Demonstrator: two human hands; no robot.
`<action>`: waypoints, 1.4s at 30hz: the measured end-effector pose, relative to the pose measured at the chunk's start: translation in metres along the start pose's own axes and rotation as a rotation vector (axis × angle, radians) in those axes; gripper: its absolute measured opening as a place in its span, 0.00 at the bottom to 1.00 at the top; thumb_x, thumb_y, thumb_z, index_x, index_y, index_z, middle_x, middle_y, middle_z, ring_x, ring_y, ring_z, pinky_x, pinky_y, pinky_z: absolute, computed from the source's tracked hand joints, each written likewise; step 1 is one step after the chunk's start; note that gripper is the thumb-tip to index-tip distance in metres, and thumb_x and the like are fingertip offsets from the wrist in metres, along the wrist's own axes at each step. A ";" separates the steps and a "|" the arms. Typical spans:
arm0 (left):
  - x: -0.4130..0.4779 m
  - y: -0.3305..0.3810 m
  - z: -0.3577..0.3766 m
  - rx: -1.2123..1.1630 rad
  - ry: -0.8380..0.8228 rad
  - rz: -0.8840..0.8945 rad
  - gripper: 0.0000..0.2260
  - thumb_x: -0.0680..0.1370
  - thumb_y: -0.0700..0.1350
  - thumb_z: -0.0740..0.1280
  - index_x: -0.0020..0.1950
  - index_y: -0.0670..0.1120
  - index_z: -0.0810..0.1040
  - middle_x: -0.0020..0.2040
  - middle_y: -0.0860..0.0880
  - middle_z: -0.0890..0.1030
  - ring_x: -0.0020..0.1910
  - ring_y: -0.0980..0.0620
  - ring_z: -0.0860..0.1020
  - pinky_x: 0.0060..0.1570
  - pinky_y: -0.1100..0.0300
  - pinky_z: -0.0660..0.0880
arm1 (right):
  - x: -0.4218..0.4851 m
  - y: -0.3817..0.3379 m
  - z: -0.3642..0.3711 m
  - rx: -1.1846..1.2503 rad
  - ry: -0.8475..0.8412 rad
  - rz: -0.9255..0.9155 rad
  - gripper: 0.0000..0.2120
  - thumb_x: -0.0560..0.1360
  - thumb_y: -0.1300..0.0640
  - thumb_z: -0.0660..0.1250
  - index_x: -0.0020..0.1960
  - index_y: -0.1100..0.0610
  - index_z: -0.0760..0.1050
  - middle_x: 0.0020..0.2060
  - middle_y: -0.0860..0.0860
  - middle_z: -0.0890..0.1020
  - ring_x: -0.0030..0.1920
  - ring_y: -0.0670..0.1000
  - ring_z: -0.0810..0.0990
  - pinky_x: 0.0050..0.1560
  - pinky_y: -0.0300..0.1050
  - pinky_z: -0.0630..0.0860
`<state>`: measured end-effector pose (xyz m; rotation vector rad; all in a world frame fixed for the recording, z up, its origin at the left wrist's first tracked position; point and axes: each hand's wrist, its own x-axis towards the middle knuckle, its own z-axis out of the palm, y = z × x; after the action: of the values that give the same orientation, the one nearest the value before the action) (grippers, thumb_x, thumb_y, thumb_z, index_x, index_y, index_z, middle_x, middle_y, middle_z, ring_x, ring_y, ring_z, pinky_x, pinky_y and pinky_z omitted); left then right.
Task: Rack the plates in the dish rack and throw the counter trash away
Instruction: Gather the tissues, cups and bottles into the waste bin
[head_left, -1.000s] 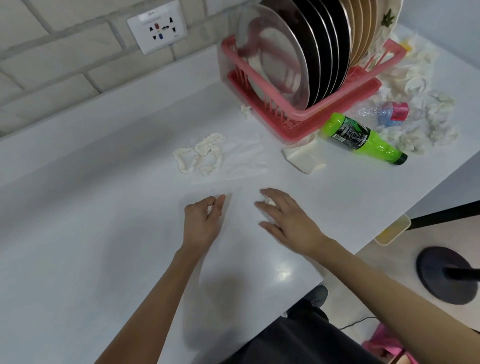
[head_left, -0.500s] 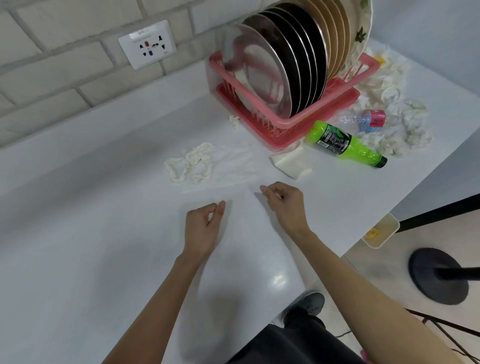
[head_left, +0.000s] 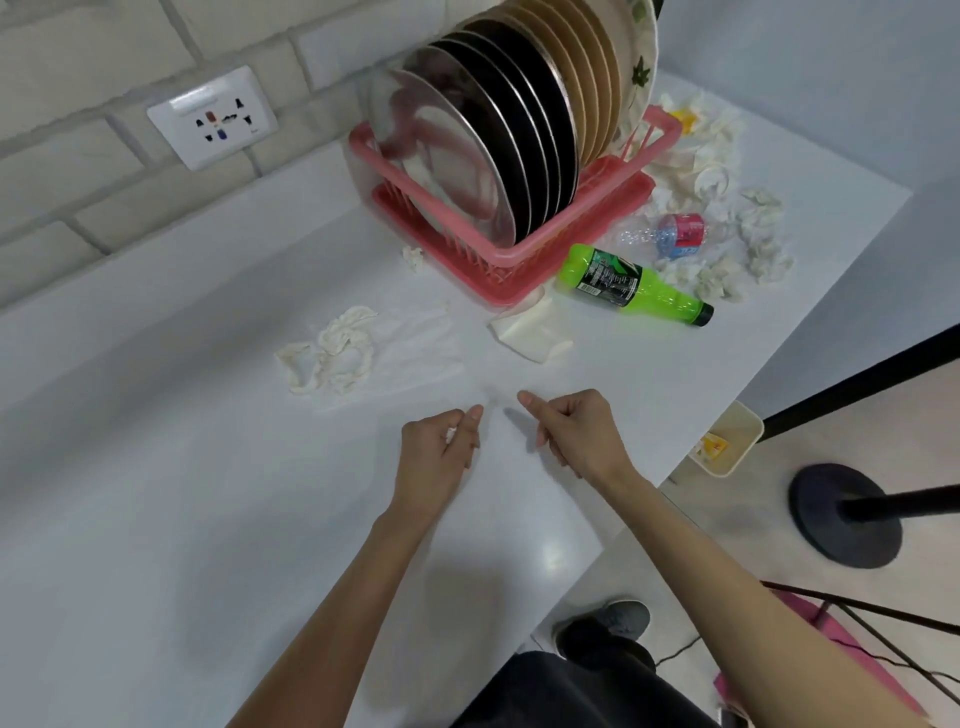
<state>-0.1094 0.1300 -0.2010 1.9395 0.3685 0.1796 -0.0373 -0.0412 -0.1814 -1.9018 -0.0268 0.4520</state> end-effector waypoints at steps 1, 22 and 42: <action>0.001 0.004 0.006 -0.011 -0.021 -0.001 0.16 0.82 0.46 0.65 0.35 0.46 0.80 0.25 0.49 0.75 0.27 0.56 0.74 0.37 0.69 0.69 | -0.001 0.001 -0.009 -0.016 0.018 -0.012 0.29 0.75 0.43 0.69 0.25 0.63 0.75 0.19 0.58 0.70 0.20 0.52 0.66 0.25 0.39 0.66; 0.006 0.136 0.231 -0.013 -0.524 -0.002 0.15 0.82 0.51 0.65 0.40 0.45 0.83 0.24 0.40 0.75 0.17 0.46 0.69 0.22 0.62 0.66 | -0.046 0.085 -0.238 0.032 0.284 0.016 0.27 0.77 0.44 0.66 0.27 0.60 0.64 0.20 0.57 0.70 0.19 0.49 0.64 0.24 0.39 0.64; 0.007 0.167 0.423 0.173 -0.608 0.040 0.26 0.83 0.45 0.62 0.26 0.49 0.57 0.23 0.54 0.59 0.24 0.56 0.58 0.29 0.57 0.57 | -0.048 0.177 -0.390 0.037 0.421 0.212 0.28 0.81 0.47 0.61 0.26 0.52 0.56 0.18 0.44 0.58 0.22 0.46 0.57 0.26 0.38 0.56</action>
<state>0.0500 -0.2954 -0.2120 2.0601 -0.0615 -0.4240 0.0093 -0.4686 -0.2104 -1.9370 0.4602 0.1833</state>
